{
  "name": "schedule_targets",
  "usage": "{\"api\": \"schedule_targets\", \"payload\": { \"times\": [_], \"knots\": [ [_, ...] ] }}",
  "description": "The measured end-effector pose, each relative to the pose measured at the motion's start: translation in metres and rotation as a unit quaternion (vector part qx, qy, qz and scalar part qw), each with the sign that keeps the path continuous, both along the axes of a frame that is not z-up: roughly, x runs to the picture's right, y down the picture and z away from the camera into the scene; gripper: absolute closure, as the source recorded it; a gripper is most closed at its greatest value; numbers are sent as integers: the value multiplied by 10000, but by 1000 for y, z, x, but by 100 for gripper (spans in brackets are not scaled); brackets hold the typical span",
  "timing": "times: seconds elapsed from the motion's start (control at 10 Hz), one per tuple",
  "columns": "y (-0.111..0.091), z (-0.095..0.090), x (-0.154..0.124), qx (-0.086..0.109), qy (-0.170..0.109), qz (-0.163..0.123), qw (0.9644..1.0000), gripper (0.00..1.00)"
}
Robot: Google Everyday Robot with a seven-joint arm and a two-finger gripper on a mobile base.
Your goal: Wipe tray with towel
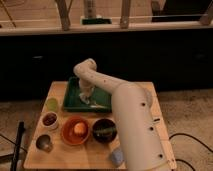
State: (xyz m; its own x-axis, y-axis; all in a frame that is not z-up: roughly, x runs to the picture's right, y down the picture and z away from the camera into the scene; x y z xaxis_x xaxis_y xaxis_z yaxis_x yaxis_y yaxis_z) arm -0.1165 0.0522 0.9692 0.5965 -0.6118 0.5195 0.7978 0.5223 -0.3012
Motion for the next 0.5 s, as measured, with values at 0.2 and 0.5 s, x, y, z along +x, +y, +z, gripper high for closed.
{"api": "schedule_targets", "payload": {
  "times": [0.2,0.5],
  "knots": [
    [12,-9,6,-95,-22,-108,9999,100],
    [14,-15,41,-126,230,-24,9997,100]
  ]
}}
